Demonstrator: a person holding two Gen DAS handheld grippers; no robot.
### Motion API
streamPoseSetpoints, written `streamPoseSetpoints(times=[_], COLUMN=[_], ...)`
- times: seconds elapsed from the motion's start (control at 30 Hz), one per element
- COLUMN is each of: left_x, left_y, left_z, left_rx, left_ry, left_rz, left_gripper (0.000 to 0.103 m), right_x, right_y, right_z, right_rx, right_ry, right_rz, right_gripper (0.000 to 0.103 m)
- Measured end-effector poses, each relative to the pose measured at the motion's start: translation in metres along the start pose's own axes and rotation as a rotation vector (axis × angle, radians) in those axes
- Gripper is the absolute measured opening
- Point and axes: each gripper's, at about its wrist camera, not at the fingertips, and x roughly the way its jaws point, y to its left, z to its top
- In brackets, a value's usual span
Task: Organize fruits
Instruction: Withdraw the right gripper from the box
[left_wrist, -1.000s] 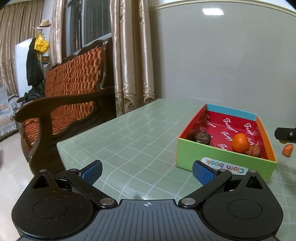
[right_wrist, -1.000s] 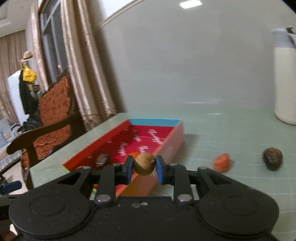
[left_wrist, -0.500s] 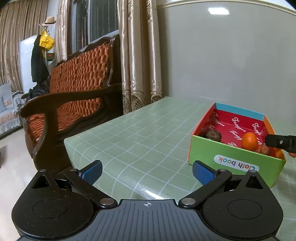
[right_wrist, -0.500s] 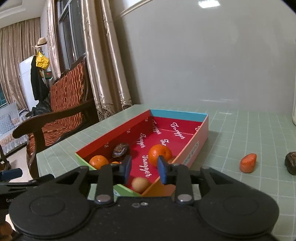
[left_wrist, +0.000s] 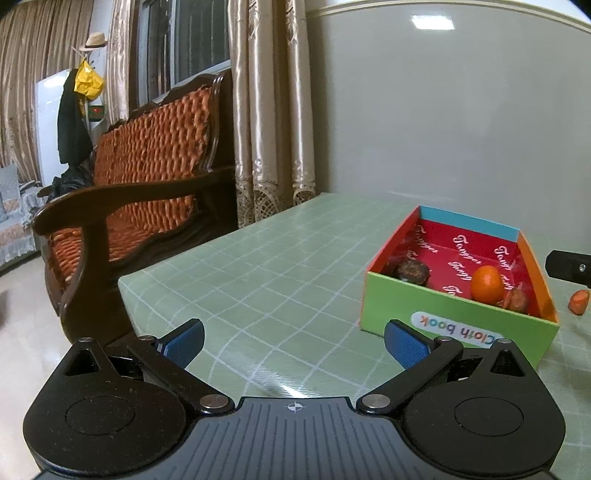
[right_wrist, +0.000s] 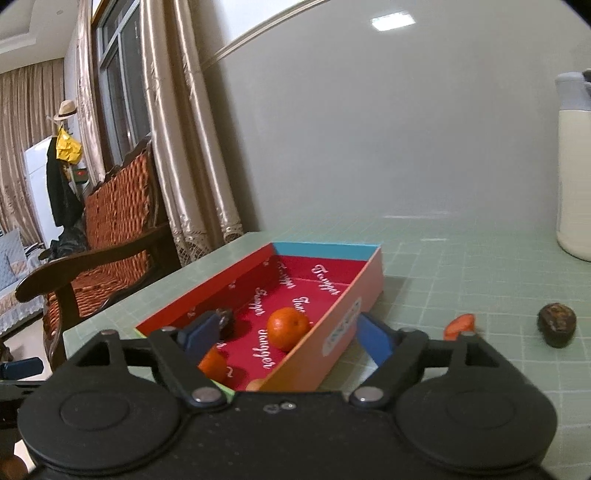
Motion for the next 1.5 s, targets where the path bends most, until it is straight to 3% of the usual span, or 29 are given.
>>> streamPoseSetpoints(times=[0.1,0.3,0.43,1.0,1.5], left_x=[-0.002,-0.011,-0.015,-0.050,-0.055], left_y=[-0.009,-0.034,-0.052,-0.156,-0.227], left_z=[0.001,0.004,0.005,-0.002,-0.015], left_rx=[0.012,0.048,0.070,0.236,0.341], left_ry=[-0.008,-0.037,-0.050,-0.128,-0.119], left_rz=[-0.015,-0.055,-0.090,-0.281,-0.400], left_gripper=[0.103,0.103,0.103,0.103,0.103], right_x=[-0.007,-0.022,-0.036,-0.105,-0.145], right_y=[-0.008,-0.038,-0.062,-0.157,-0.197], right_z=[0.000,0.000,-0.001,-0.021,-0.034], right_rx=[0.014,0.070,0.107,0.260,0.310], right_ry=[-0.011,-0.028,-0.048,-0.096,-0.099], right_rz=[-0.024,-0.105,-0.211,-0.623,-0.761], right_gripper=[0.088,0.089,0.095,0.098,0.101])
